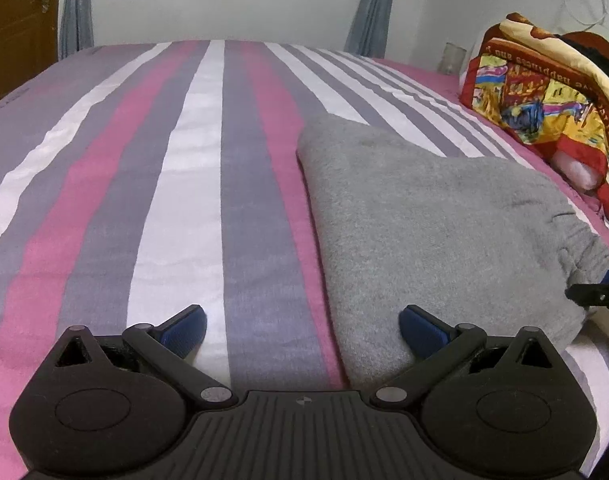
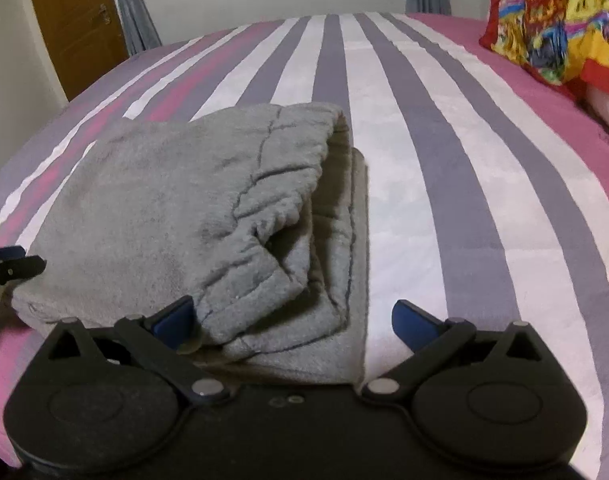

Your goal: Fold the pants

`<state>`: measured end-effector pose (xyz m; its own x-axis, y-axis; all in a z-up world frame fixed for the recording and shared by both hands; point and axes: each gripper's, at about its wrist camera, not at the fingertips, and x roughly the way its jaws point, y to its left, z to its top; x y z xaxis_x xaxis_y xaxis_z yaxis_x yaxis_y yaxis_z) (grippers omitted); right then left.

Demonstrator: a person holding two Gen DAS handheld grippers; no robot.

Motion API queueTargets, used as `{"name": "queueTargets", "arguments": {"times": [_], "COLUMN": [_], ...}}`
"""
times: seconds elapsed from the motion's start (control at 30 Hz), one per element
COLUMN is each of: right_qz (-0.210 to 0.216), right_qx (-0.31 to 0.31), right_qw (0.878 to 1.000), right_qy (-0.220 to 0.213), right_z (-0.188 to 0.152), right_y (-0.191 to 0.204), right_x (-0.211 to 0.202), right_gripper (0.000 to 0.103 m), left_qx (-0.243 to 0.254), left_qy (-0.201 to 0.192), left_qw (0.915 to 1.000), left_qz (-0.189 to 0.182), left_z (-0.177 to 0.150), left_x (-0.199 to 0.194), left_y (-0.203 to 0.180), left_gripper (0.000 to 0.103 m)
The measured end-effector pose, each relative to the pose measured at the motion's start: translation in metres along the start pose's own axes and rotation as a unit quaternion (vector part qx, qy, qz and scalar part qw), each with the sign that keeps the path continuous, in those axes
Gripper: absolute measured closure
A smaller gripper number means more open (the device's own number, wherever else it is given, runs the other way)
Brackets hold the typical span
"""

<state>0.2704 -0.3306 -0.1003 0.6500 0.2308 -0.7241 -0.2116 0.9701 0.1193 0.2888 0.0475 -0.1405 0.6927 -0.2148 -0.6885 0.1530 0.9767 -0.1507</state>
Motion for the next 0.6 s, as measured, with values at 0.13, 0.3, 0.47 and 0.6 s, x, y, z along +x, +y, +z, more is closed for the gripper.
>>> {"name": "queueTargets", "arguments": {"times": [0.13,0.3,0.47,0.6], "right_qz": [-0.004,-0.005,0.024,0.017], "right_qx": [-0.017,-0.019,0.011,-0.002], "right_qw": [1.0,1.0,1.0,1.0], "right_qy": [-0.004,-0.017,-0.002,-0.007], "right_z": [0.002,0.002,-0.003,-0.002], "right_y": [0.001,0.002,-0.01,-0.006], "right_x": [0.0,-0.008,0.006,0.004], "right_gripper": [0.0,0.0,0.0,0.0], "left_qx": [-0.003,0.015,0.017,0.019], "left_qy": [0.0,-0.005,0.006,0.003], "left_qw": [1.0,0.9999,0.9998,0.9997], "left_qz": [-0.001,0.001,-0.011,-0.015], "left_z": [0.003,0.006,0.005,0.004], "left_x": [-0.001,-0.005,0.004,0.005], "left_y": [-0.002,-0.007,-0.002,-0.002], "left_gripper": [0.0,0.0,0.0,0.0]}}
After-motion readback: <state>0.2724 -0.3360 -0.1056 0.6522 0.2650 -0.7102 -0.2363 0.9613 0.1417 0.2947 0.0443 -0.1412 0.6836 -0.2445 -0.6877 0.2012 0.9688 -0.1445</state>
